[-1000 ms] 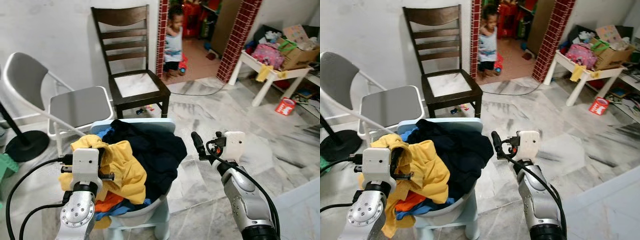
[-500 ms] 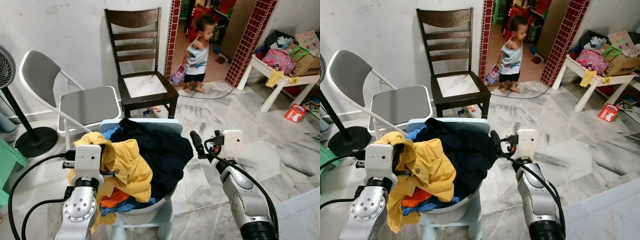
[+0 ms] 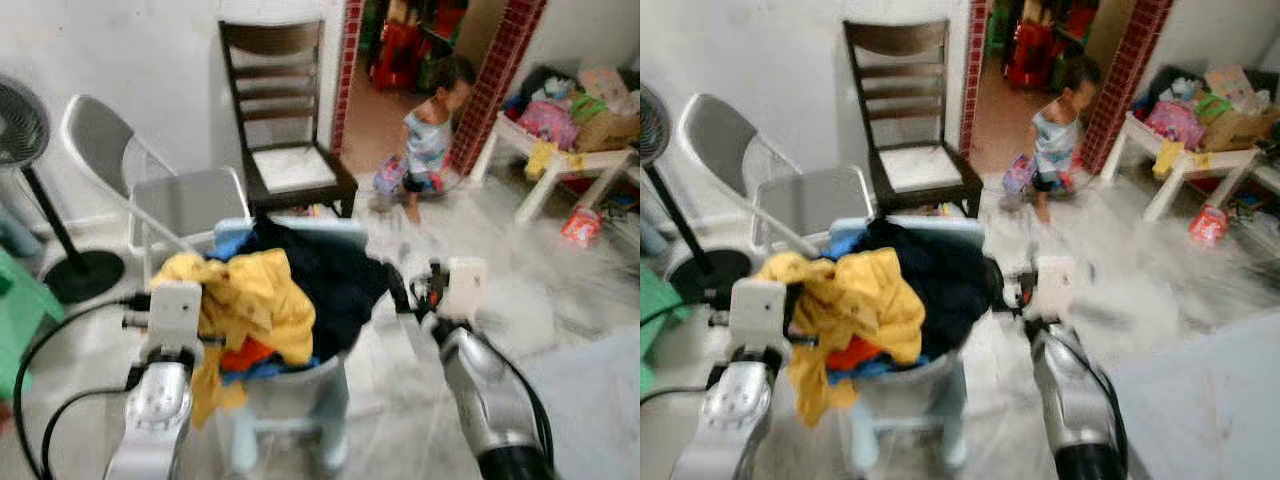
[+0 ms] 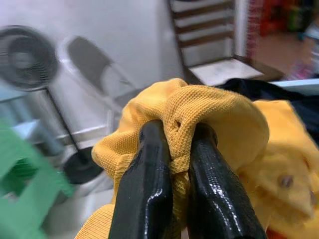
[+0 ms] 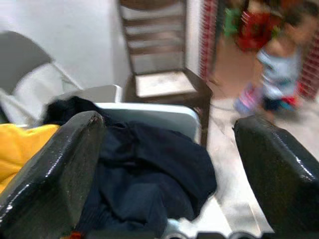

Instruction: Hang hanger

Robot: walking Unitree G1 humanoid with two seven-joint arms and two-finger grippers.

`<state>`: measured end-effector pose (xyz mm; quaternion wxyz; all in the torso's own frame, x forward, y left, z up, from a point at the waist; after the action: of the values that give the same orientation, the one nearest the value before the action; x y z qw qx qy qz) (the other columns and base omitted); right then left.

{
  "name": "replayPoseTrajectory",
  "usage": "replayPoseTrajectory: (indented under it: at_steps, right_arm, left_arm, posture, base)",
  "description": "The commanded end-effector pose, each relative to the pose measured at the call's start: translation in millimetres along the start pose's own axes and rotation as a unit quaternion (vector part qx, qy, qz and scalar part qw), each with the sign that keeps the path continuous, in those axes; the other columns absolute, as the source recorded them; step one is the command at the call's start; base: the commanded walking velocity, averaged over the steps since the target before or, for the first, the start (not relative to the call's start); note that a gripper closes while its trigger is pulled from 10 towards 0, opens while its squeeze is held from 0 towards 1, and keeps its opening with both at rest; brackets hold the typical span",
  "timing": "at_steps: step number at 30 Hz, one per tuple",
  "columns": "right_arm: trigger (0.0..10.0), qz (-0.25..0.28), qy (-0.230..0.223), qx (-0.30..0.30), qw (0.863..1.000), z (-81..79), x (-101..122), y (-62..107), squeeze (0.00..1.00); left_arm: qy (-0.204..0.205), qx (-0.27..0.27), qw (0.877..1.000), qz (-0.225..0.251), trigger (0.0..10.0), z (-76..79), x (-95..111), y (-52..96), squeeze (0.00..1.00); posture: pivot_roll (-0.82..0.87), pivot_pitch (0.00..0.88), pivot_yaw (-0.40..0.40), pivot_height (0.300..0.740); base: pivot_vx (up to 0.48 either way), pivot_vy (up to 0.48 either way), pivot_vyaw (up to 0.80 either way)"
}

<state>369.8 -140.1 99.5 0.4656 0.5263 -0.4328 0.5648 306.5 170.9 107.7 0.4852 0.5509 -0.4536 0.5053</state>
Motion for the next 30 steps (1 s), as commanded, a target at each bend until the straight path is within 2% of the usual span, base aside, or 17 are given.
replayPoseTrajectory:
  at_steps: [1,8,16,26,30]
  right_arm:
    - [10.0,-0.003,0.0,0.006,1.0,-2.1,-4.7,3.2,0.0]
    - [10.0,-0.014,0.019,-0.008,1.0,1.9,-8.1,4.7,0.0]
    - [10.0,-0.015,0.011,-0.015,1.0,3.8,-9.1,6.2,0.0]
    - [10.0,-0.018,0.011,-0.02,1.0,7.0,-10.3,5.7,0.0]
    - [10.0,-0.02,0.012,-0.02,1.0,7.6,-11.1,5.8,0.0]
  left_arm:
    - [-0.009,-0.005,1.0,-0.007,10.0,3.4,-3.3,1.8,0.0]
    - [-0.019,-0.012,1.0,-0.007,10.0,8.7,-4.7,0.4,0.0]
    - [-0.031,-0.02,0.999,-0.002,10.0,12.5,-0.8,-4.0,0.0]
    - [-0.033,-0.024,0.999,-0.001,10.0,14.3,-0.7,-4.3,0.0]
    - [-0.023,-0.027,0.999,-0.001,10.0,13.1,-1.4,-5.0,0.0]
  posture:
    - [0.07,0.0,-0.04,0.74]
    - [0.06,0.0,-0.033,0.74]
    - [0.05,0.0,-0.023,0.74]
    - [0.05,0.0,-0.024,0.74]
    - [0.05,0.0,-0.024,0.74]
  base:
    - [-0.285,0.0,0.0]
    - [-0.285,0.0,0.0]
    - [-0.285,0.0,0.0]
    - [-0.291,0.0,0.0]
    - [0.0,0.0,0.0]
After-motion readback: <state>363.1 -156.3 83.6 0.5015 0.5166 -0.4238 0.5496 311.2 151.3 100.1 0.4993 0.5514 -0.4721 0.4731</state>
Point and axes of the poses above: a point about 5 cm out from each wrist's last joint towards the gripper, its own y axis pointing back from the gripper into the wrist, its own x axis along the axis of the wrist's last joint, z = x × y, the point moved 6 cm from there along -y, pointing out of the wrist towards the gripper, and after that the axes turned 12 degrees about y, right-handed, at the moved point
